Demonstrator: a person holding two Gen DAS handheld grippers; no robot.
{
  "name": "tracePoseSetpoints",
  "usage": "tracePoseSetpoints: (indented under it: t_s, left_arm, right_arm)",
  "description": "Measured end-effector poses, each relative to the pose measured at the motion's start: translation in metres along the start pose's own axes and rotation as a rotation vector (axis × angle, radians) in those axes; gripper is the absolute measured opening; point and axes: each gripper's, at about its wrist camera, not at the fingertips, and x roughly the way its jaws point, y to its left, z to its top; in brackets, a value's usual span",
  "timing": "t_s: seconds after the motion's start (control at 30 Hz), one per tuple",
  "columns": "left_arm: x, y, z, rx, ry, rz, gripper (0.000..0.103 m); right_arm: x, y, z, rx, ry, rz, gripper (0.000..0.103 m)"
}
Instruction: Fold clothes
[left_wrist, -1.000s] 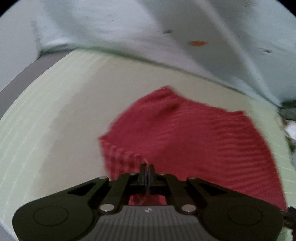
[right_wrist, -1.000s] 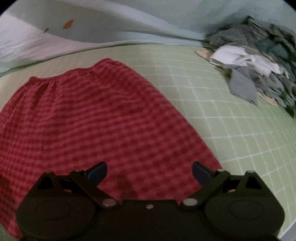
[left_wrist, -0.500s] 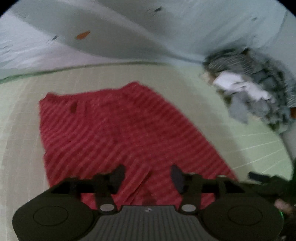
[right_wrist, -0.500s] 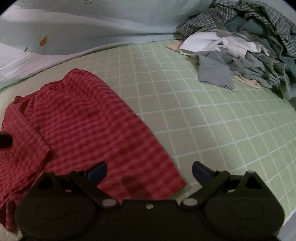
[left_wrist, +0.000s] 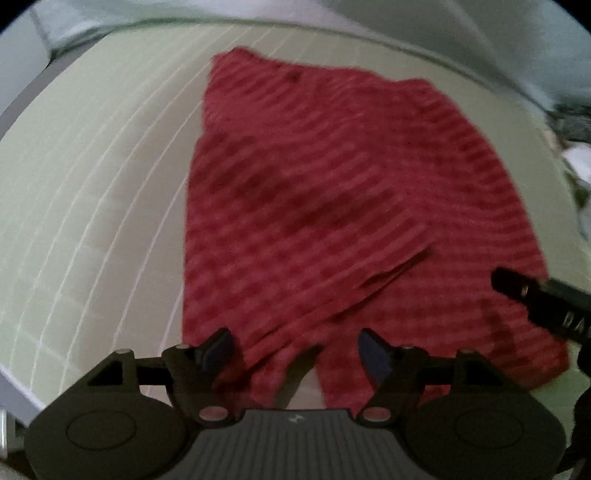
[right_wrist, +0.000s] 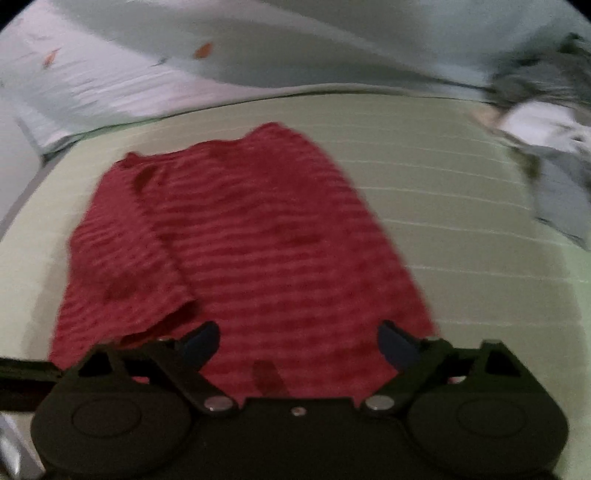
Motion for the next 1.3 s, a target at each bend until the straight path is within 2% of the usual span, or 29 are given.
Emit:
tracePoseSetpoints:
  t_s: [0.2,0.33,0.47,0.53,0.6,0.63,0.83,1.03,1.3]
  left_arm:
    - [0.010,0.000,-0.017,-0.035,0.000,0.067,0.083]
    - [0.010,-0.004,-0.023,-0.036,-0.028,0.108,0.088]
    - [0.013,0.001,-0.029,-0.064,-0.033,0.118,0.095]
    - [0.014,0.005,-0.030,-0.076,-0.028,0.127,0.102]
    - [0.016,0.011,-0.031,-0.100,-0.021,0.119,0.103]
    - [0.016,0.015,-0.031,-0.102,-0.021,0.121,0.103]
    - [0.014,0.029,-0.031,-0.098,-0.014,0.128,0.103]
    - [0.015,0.037,-0.029,-0.055,-0.012,0.120,0.103]
    - [0.013,0.045,-0.033,0.027,-0.017,0.116,0.103]
  right_arm:
    - [0.023,0.022,0.012,-0.062,0.043,0.200,0.064]
    - [0.041,0.035,0.019,-0.064,0.079,0.288,0.061]
    - [0.055,0.045,0.024,-0.072,0.095,0.327,0.052]
    - [0.058,0.051,0.026,-0.113,0.094,0.317,0.039]
    - [0.061,0.055,0.027,-0.137,0.099,0.303,0.008]
    - [0.062,0.056,0.028,-0.145,0.101,0.297,0.005]
    - [0.042,0.038,0.030,-0.089,0.013,0.253,0.002]
    - [0.010,0.006,0.030,-0.006,-0.064,0.164,0.002]
    - [-0.027,-0.035,-0.006,0.127,-0.092,0.022,0.002]
